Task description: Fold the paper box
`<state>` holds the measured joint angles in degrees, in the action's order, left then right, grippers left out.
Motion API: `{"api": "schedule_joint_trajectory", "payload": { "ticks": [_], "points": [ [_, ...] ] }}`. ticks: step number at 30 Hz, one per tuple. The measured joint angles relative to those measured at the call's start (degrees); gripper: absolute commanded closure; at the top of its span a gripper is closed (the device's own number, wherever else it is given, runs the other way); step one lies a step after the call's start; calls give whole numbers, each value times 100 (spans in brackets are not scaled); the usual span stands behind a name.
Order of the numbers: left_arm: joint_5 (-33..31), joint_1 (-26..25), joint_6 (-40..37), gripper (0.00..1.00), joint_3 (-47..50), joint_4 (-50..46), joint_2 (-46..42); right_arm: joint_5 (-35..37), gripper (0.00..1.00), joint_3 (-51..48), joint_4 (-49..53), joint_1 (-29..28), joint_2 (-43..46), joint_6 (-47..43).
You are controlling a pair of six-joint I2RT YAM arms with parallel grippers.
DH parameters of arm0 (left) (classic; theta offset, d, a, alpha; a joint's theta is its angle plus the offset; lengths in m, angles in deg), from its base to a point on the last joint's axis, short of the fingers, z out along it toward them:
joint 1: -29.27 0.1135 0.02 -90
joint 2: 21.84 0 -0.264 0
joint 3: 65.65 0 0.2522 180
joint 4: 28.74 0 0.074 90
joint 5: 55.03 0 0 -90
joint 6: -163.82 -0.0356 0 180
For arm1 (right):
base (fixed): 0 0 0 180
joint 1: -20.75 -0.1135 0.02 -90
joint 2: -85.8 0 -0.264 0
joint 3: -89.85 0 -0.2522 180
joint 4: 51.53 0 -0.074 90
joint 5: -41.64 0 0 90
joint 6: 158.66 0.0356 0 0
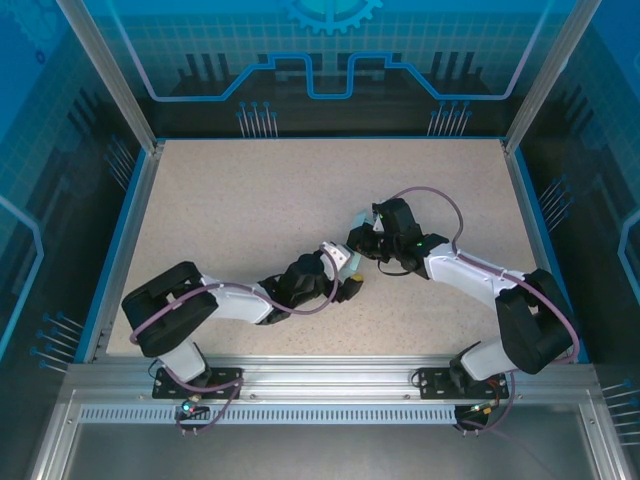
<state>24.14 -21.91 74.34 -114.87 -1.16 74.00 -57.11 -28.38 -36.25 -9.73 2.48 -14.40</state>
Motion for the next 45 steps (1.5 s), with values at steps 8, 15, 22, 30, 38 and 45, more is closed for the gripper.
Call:
{"api": "schedule_joint_trajectory", "payload": {
  "ticks": [8, 15, 22, 30, 38, 45],
  "points": [
    [-181, 0, -111, 53, -17, 321, 164, 173, 79, 0, 2, 15, 28, 24],
    [44, 125, -223, 62, 188, 573, 109, 190, 59, 52, 295, 81, 234, -203],
    [1126, 911, -568, 67, 378, 48, -562, 273, 51, 616, 999, 435, 837, -1652],
    [2785, 1810, -1185, 69, 380, -586, -973, -496, 51, 1207, 1342, 1305, 610, -4756],
    [3893, 2109, -1709, 69, 149, -1458, -960, -1394, 50, 1207, 1582, 1681, 70, -7344],
    [4251, 2190, -1766, 70, 57, -1639, -911, -1862, 54, 1443, 2059, 1716, -494, -8736]
  ]
}}
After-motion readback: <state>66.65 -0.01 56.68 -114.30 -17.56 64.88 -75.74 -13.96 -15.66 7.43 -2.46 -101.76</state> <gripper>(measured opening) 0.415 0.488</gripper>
